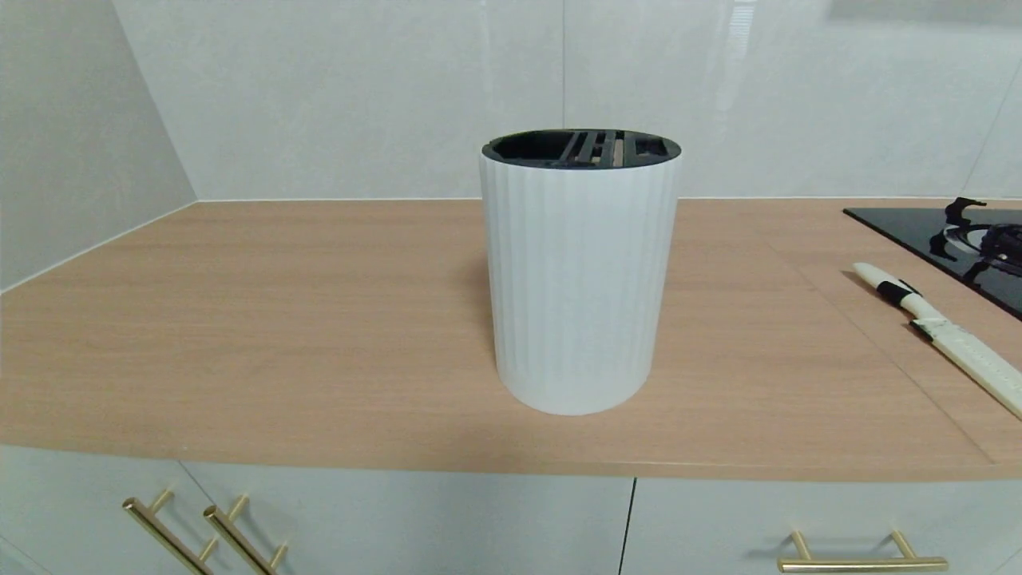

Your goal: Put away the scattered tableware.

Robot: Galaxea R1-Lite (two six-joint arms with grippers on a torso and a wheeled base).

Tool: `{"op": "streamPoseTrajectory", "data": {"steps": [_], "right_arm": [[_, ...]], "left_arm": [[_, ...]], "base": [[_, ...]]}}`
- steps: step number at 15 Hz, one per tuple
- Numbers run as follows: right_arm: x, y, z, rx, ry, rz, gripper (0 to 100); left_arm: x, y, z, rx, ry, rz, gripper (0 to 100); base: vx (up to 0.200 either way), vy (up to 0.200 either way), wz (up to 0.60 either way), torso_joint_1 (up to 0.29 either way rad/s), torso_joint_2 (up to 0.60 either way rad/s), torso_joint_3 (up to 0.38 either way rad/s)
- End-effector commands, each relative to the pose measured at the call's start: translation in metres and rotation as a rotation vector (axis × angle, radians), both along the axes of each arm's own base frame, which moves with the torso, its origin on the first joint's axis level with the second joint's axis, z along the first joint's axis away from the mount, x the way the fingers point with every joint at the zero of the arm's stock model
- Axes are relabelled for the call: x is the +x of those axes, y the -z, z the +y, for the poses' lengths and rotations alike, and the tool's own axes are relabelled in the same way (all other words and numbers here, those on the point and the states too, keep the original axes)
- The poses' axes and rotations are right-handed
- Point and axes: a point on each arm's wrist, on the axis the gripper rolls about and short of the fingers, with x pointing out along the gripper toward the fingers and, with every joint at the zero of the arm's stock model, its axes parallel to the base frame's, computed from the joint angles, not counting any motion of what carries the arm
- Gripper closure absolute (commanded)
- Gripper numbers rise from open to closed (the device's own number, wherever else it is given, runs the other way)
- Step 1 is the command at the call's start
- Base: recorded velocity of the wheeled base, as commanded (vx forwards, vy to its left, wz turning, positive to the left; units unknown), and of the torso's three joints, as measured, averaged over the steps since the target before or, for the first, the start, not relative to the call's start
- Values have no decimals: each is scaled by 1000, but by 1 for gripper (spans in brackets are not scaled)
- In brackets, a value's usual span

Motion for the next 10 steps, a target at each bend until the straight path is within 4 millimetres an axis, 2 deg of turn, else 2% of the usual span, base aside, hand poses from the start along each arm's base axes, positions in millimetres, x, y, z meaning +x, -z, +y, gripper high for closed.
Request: {"op": "streamPoseTrajectory", "data": {"steps": [1,10], "right_arm": [[0,0,0,0,0,3,0],[0,0,0,0,1,1,0]], "left_arm": [[0,0,0,0,-1,1,0],[0,0,0,0,-1,-1,0]], "base": [[0,0,0,134,-452,-325],[0,0,0,175,-485,-312]]}}
